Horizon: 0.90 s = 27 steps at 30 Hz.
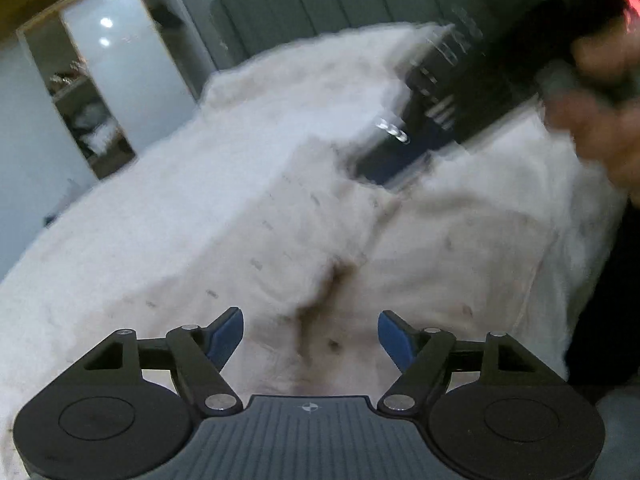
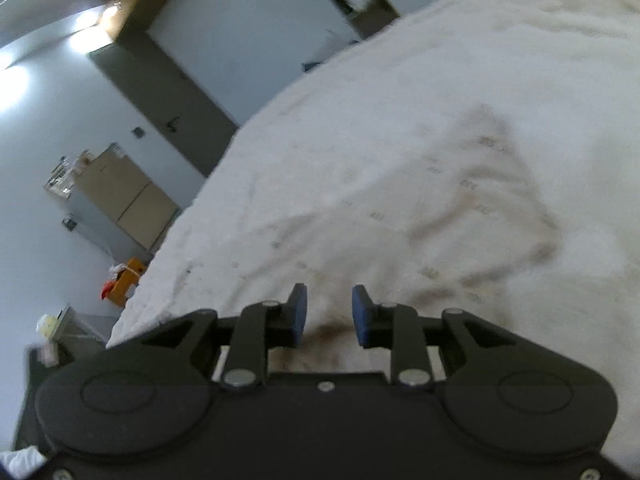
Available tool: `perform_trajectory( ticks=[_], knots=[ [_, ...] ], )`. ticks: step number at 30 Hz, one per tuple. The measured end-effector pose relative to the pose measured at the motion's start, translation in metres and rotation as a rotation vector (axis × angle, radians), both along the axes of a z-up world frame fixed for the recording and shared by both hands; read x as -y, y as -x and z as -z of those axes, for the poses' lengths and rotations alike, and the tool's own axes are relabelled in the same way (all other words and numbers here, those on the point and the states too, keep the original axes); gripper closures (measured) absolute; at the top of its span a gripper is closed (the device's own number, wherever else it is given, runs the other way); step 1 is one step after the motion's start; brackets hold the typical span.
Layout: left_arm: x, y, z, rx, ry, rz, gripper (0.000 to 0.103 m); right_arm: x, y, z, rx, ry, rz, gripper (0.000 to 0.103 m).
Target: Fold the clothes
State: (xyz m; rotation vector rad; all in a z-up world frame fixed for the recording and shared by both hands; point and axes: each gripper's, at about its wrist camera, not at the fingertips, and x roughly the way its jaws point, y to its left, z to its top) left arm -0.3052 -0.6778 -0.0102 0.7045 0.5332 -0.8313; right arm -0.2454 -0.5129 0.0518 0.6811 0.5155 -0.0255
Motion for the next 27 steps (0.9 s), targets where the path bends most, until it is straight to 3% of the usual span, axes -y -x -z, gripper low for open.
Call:
perform_trajectory(
  ticks=[2,5,10,14,18,21,23,25,27],
  knots=[
    [0.004,0.005,0.012,0.009,-0.017,0.006,0.033,-0.017,-0.028,-0.002,-0.025,0.054,-0.042,0.097],
    [-0.005,0.005,0.006,-0.016,0.014,0.008,0.033,-0.035,-0.052,0.003,-0.105,0.111,-0.085,0.097],
    [-0.042,0.019,-0.033,-0.055,0.111,0.082,0.033,-0.056,-0.069,0.032,-0.39,0.254,-0.131,0.102],
    [-0.096,0.02,-0.065,-0.012,0.179,0.033,0.027,-0.053,-0.053,0.036,-0.448,0.246,-0.164,0.103],
    [-0.167,-0.007,-0.09,0.009,0.24,-0.131,0.022,-0.05,-0.034,0.033,-0.444,0.212,-0.164,0.099],
    [-0.235,-0.048,-0.098,0.025,0.286,-0.357,0.016,-0.047,-0.021,0.016,-0.341,0.14,-0.127,0.094],
    [-0.27,-0.071,-0.099,0.032,0.287,-0.481,0.015,-0.059,-0.017,-0.003,-0.258,0.159,-0.09,0.092],
    [-0.299,-0.089,-0.102,0.024,0.289,-0.575,0.013,-0.076,-0.017,-0.016,-0.224,0.221,-0.07,0.079],
    [-0.34,-0.12,-0.103,-0.035,0.338,-0.715,0.011,-0.11,-0.02,-0.031,-0.197,0.313,-0.062,0.059]
  ],
)
